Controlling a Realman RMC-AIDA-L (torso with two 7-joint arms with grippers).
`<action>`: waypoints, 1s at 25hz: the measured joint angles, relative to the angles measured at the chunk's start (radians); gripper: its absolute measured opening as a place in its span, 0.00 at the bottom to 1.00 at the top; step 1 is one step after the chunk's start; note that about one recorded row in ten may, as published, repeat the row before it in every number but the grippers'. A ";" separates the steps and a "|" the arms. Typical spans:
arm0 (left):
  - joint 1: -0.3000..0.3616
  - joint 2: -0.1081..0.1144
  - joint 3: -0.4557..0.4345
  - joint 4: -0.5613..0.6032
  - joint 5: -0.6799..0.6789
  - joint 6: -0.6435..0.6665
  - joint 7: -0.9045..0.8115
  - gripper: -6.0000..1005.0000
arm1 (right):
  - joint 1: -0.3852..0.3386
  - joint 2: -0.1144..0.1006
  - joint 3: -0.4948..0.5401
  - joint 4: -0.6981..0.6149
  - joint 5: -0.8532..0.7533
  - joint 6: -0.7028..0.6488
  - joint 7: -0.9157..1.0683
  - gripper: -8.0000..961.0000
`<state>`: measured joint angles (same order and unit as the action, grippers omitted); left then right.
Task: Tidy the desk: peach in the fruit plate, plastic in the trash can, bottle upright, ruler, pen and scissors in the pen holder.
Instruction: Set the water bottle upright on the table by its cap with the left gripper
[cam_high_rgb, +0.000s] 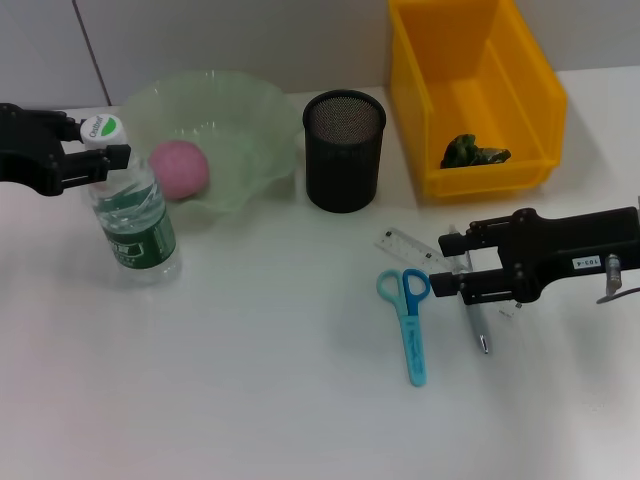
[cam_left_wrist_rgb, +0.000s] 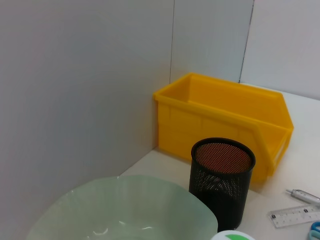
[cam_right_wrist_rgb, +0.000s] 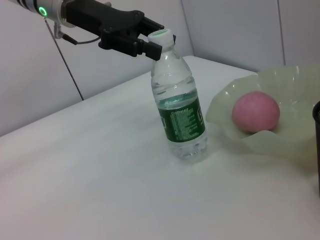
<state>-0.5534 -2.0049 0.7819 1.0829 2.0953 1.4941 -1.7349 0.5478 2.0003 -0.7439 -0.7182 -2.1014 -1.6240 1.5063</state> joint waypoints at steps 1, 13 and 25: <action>0.000 0.000 0.000 0.000 0.000 0.000 0.003 0.44 | 0.000 0.000 0.000 0.001 0.000 0.000 0.000 0.66; 0.002 -0.009 0.003 0.000 0.000 0.006 0.040 0.44 | -0.005 0.000 0.000 0.002 0.001 0.001 0.000 0.66; 0.012 -0.017 -0.001 0.000 -0.002 0.007 0.069 0.44 | -0.004 0.000 0.000 0.001 0.000 0.001 0.000 0.66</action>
<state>-0.5419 -2.0219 0.7807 1.0830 2.0937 1.5011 -1.6654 0.5440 2.0003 -0.7440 -0.7168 -2.1012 -1.6226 1.5063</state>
